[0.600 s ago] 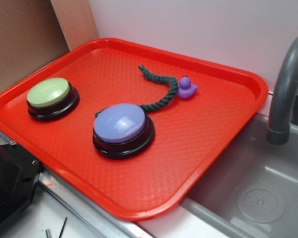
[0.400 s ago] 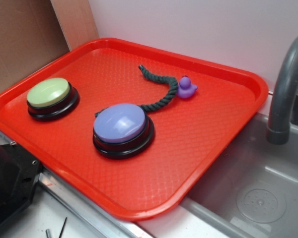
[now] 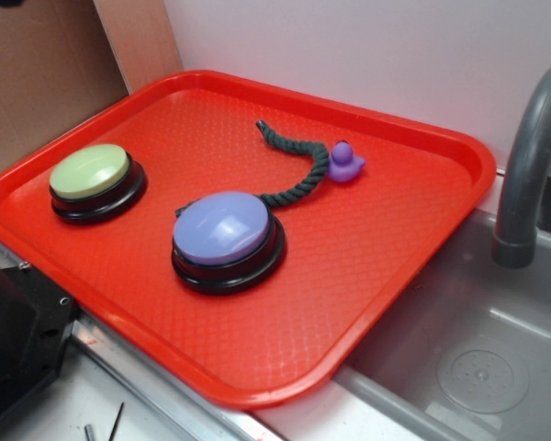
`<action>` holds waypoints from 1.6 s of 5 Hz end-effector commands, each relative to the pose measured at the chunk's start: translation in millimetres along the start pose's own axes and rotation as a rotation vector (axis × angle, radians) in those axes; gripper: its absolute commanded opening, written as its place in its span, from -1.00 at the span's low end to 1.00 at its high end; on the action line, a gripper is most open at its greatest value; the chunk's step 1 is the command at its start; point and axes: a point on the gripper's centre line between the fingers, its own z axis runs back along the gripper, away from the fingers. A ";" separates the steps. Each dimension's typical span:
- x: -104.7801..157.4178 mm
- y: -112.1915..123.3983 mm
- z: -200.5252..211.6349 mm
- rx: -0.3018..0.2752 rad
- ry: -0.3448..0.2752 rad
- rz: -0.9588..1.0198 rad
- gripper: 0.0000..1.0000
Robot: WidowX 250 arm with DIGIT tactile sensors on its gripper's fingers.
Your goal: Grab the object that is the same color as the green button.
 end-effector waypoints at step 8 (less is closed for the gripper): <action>119.1 -54.8 -233.1 0.150 -0.148 0.259 -0.28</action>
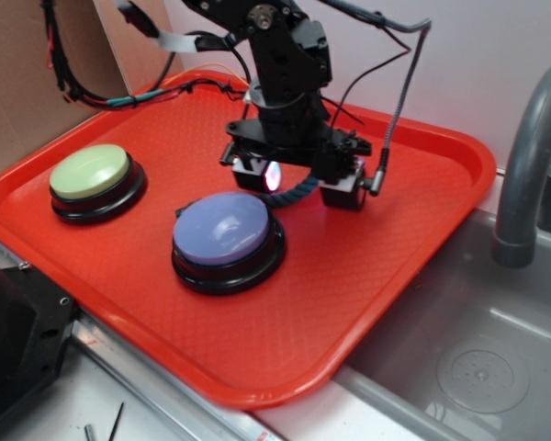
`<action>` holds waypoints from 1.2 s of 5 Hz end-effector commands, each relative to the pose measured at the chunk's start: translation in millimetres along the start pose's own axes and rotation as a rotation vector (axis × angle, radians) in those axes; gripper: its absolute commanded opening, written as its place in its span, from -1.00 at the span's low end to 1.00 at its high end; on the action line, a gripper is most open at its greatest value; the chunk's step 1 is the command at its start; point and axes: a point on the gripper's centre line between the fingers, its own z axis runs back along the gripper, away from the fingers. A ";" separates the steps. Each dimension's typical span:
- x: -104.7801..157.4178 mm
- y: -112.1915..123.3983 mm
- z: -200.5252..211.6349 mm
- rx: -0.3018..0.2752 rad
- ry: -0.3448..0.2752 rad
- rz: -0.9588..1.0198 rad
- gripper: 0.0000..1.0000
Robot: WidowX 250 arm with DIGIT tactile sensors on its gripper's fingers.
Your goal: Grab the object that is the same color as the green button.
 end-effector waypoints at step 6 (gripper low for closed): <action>68.3 49.1 113.6 -0.171 0.193 -0.188 -1.00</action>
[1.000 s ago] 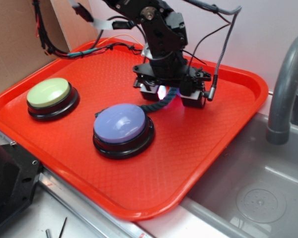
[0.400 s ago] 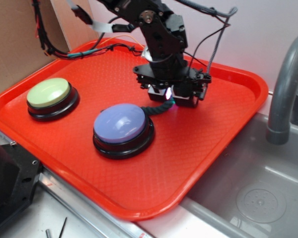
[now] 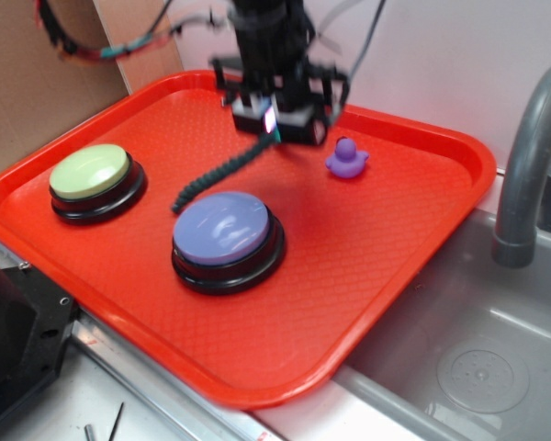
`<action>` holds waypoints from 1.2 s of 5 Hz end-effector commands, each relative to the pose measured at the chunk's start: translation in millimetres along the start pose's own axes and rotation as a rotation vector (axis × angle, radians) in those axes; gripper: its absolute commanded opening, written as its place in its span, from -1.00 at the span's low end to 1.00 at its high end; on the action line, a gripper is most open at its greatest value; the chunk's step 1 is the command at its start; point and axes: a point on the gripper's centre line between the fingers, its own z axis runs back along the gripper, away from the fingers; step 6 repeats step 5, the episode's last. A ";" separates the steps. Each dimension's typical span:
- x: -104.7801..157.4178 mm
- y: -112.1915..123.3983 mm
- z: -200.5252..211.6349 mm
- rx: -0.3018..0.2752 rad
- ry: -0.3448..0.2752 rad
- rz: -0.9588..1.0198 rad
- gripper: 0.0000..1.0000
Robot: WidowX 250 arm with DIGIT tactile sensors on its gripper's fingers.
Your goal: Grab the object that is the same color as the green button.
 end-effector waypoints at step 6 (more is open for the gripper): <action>29.0 87.3 157.3 -0.084 -0.144 0.131 -1.00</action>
